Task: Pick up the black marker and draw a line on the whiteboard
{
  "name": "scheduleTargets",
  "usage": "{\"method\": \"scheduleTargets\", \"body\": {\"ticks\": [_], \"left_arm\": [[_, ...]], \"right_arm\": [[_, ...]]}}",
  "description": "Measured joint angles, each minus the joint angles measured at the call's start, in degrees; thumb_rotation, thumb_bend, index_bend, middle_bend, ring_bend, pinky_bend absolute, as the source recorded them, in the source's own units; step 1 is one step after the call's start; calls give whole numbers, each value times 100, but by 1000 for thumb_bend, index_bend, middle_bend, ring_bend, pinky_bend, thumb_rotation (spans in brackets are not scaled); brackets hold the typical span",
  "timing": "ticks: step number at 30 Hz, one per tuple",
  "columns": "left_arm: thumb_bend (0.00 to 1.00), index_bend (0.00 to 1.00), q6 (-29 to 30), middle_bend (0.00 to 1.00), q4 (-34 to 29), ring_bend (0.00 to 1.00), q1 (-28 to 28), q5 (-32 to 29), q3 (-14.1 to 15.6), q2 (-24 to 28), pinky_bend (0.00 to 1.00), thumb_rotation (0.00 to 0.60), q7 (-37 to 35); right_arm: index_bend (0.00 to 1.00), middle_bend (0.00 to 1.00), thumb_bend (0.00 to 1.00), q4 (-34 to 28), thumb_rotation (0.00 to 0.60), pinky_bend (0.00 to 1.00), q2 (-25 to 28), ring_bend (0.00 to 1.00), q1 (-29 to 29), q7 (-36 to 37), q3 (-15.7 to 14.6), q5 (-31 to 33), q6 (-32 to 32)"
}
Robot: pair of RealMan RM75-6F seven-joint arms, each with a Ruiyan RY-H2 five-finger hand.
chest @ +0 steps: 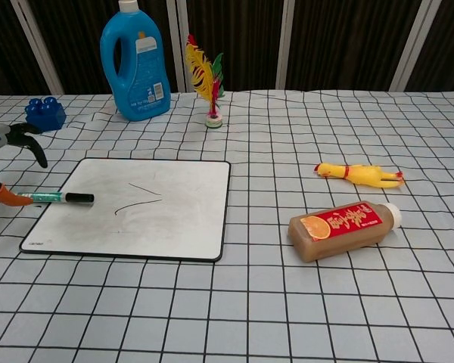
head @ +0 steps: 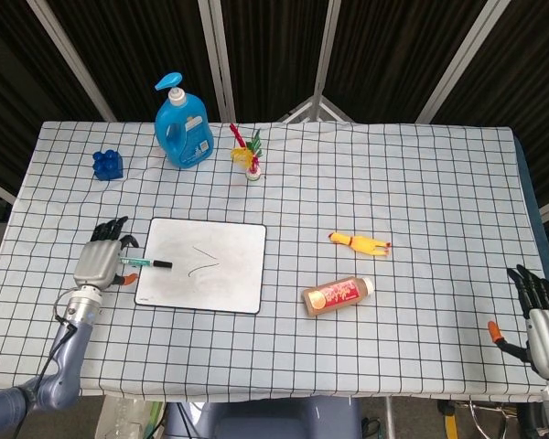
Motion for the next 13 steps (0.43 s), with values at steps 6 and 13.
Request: {"method": "scheduleTargets", "body": {"ticks": [6, 13], "left_arm": [[163, 0, 531, 0, -836, 0, 365, 247, 23, 557, 0, 600, -305], [162, 0, 1482, 0, -1787, 0, 1110, 1145, 472, 1353, 0, 600, -698]], "right_arm": [[0, 0, 354, 19, 600, 0, 22, 0, 23, -107, -40, -21, -75], [0, 0, 354, 6, 600, 0, 55, 0, 54, -208, -93, -78, -151]]}}
